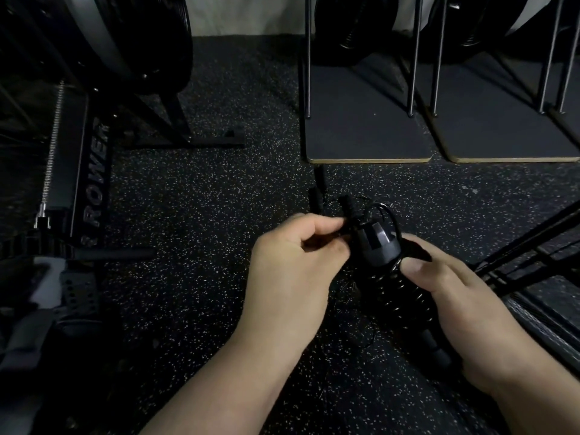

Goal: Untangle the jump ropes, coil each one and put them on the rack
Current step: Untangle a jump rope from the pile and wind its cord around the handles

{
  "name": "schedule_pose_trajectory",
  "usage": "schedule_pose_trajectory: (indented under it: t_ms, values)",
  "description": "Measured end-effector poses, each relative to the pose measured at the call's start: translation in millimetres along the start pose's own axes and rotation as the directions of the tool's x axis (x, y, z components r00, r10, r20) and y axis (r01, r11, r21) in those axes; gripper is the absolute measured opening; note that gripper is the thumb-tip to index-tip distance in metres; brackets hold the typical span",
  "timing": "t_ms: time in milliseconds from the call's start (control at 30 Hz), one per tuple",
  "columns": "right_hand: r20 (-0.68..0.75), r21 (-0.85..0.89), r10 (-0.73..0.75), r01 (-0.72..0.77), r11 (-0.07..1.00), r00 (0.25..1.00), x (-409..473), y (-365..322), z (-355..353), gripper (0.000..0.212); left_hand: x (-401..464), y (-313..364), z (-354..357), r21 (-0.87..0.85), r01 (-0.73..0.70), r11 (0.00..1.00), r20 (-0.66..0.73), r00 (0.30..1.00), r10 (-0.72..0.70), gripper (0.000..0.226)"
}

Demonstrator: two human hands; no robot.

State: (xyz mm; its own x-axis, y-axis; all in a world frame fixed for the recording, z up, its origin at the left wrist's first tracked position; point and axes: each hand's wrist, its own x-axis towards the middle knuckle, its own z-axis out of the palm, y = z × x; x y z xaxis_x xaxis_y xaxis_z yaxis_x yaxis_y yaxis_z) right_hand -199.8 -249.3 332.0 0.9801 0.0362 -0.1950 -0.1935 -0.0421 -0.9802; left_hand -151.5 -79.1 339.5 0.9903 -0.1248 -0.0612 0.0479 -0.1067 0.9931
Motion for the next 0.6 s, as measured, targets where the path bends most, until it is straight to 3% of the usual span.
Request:
schedule_pose_trajectory:
  t_ms: [133,367,600]
  values:
    - [-0.048,0.035,0.019,-0.017,0.999,0.999,-1.0,0.2,-3.3,0.042,-3.3,1.5,-1.0,0.001,0.024,1.000,0.080,0.997,-0.024,0.023]
    - [-0.023,0.042,0.051,-0.050,0.998,0.998,-3.0,0.5,-8.4,0.057,2.0,8.4,-11.1,0.066,-0.028,0.997,0.124,0.992,0.019,0.028]
    - [0.013,-0.002,0.005,-0.005,1.000,1.000,-3.6,-2.6,-7.6,0.040,10.5,16.0,-20.1,0.183,0.028,0.983,0.245,0.967,-0.073,0.018]
